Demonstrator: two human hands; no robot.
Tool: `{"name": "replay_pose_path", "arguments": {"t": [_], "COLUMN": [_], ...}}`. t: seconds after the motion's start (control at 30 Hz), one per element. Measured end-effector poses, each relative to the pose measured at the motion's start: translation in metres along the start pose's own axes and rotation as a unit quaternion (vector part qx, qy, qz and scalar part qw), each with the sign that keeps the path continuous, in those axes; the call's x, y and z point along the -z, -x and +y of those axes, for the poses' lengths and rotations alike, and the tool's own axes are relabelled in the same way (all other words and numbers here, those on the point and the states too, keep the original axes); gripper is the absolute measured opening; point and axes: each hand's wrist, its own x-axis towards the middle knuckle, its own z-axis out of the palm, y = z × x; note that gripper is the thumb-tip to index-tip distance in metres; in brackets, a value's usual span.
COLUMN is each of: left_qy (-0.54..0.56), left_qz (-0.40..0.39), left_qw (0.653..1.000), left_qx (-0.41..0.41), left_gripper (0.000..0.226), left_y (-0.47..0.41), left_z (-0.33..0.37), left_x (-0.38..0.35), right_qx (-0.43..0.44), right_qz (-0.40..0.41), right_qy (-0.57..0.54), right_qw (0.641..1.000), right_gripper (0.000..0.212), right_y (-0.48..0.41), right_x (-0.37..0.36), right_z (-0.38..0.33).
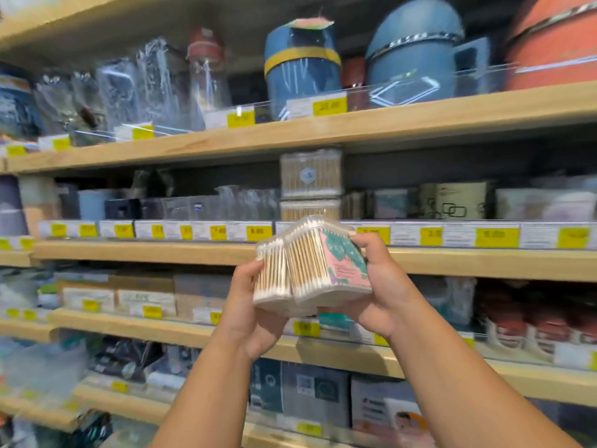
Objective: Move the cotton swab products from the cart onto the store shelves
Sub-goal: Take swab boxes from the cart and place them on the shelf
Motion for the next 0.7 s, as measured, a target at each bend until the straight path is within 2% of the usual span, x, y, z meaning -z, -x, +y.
{"name": "replay_pose_path", "arguments": {"t": [0.13, 0.23, 0.37, 0.5, 0.57, 0.7], "left_qy": [-0.005, -0.061, -0.146, -0.22, -0.224, -0.174], "left_qz": [0.006, 0.028, 0.041, 0.001, -0.01, -0.012], "left_qw": [1.0, 0.997, 0.988, 0.975, 0.974, 0.985], "left_qx": [0.025, 0.028, 0.033, 0.012, -0.003, -0.008], "left_gripper": [0.046, 0.045, 0.044, 0.048, 0.054, 0.049], "left_y": [-0.005, -0.005, -0.005, 0.0, 0.0, -0.002], "left_z": [-0.005, -0.006, -0.008, -0.005, -0.004, -0.002], "left_x": [-0.016, -0.026, -0.032, -0.042, -0.045, -0.05], "right_qx": [0.014, 0.04, 0.077, 0.114, 0.121, 0.15], "right_qz": [0.028, 0.053, 0.069, 0.083, 0.091, 0.121], "right_qy": [0.01, 0.025, 0.058, 0.082, 0.081, 0.067], "right_qw": [0.999, 0.997, 0.993, 0.987, 0.985, 0.979], "right_gripper": [0.044, 0.045, 0.033, 0.027, 0.031, 0.035], "right_y": [0.01, 0.019, 0.029, 0.036, 0.04, 0.047], "right_x": [0.009, 0.013, 0.015, 0.014, 0.014, 0.018], "right_z": [-0.01, -0.015, -0.021, -0.025, -0.029, -0.045]}}
